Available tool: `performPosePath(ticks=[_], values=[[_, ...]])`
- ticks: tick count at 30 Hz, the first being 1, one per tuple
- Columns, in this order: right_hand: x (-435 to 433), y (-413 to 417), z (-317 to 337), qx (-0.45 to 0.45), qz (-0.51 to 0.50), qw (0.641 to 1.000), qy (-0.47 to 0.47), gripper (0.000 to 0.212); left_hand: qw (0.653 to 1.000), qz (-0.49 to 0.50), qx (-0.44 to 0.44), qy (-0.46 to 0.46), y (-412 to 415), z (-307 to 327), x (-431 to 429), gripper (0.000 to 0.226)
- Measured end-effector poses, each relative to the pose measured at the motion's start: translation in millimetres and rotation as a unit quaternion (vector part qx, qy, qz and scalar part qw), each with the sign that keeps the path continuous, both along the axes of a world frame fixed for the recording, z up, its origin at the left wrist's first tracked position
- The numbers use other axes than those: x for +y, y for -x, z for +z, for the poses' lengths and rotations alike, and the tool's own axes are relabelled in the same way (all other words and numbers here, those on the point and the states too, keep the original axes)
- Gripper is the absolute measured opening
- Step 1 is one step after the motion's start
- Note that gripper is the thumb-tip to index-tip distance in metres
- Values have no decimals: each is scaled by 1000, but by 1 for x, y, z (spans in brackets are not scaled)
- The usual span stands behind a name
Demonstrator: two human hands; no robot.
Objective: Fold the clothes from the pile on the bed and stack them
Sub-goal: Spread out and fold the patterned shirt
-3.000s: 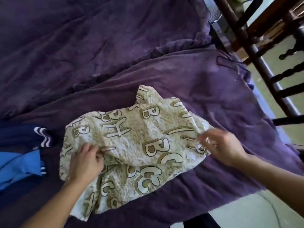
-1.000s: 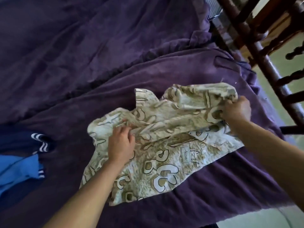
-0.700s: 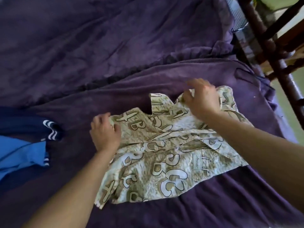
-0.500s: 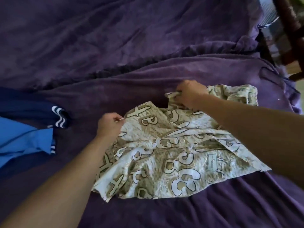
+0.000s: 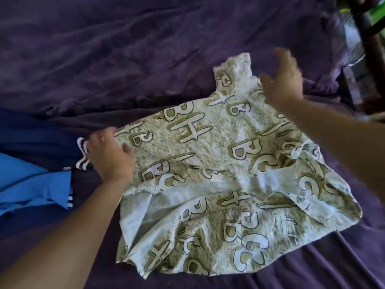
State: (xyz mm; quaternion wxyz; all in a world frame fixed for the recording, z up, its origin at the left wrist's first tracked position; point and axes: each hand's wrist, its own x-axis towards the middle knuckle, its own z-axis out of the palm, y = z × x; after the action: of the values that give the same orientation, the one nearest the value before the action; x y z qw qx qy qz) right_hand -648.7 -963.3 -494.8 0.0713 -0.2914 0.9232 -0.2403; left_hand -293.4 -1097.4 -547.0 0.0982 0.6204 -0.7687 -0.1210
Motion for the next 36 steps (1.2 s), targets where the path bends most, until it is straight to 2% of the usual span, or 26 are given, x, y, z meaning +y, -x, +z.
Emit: performPosePath(ticks=[2,4,6,8,10,11,13,15,16,18,19,20,21,22,24,25,27,30,32,33,35,36], values=[[35,-44,-15,48,163,986,-2,41,983,-181,16,19,8,-8,31,26],[77,-66,-41,54,301,949,-74,36,953,-299,-29,-46,1,-24,63,30],[119,-60,-67,34,284,940,-187,41,936,-296,-141,-132,-17,-40,81,42],[150,-43,-73,24,168,960,-223,46,937,-214,-212,-179,-40,-50,87,48],[167,-31,-63,34,87,979,-183,45,950,-158,-203,-177,-56,-43,92,49],[171,-34,-53,46,73,984,-154,38,959,-157,-179,-154,-60,-39,98,47],[178,-56,-34,71,112,989,-69,27,969,-195,-122,-91,-65,-33,118,42],[189,-89,-19,39,198,978,-46,34,956,-255,-96,-107,-67,-24,144,46],[198,-104,-18,-13,229,968,-105,47,944,-279,-115,-138,-70,-20,156,54],[224,-120,-25,-88,229,918,-310,66,923,-268,-195,-196,-80,-18,174,67],[239,-118,-31,-95,201,897,-383,59,920,-240,-222,-217,-86,-18,179,60],[248,-111,-32,-107,164,896,-398,41,928,-202,-217,-224,-91,-17,179,46],[252,-101,-31,-129,115,909,-380,23,944,-159,-179,-228,-94,-15,176,30],[253,-86,-31,-142,73,923,-350,14,956,-113,-123,-242,-94,-12,169,18],[240,-49,-30,-164,18,944,-285,13,956,-50,-43,-285,-90,-4,147,9],[228,-31,-27,-169,9,951,-260,17,954,-33,-32,-295,-87,-3,132,13],[201,-5,-20,-147,0,962,-232,28,961,27,-35,-273,-85,-2,98,23],[169,3,-5,-38,13,976,-213,48,972,79,-136,-172,-74,12,78,39],[168,-23,7,73,67,980,-174,46,987,-4,-146,-74,-57,24,95,38],[175,-42,10,108,103,981,-125,41,992,-70,-99,-48,-48,27,113,32],[202,-84,7,96,181,978,-25,25,978,-196,7,-69,-32,30,165,14],[222,-103,0,59,224,973,-4,19,963,-248,41,-94,-26,31,195,18]])
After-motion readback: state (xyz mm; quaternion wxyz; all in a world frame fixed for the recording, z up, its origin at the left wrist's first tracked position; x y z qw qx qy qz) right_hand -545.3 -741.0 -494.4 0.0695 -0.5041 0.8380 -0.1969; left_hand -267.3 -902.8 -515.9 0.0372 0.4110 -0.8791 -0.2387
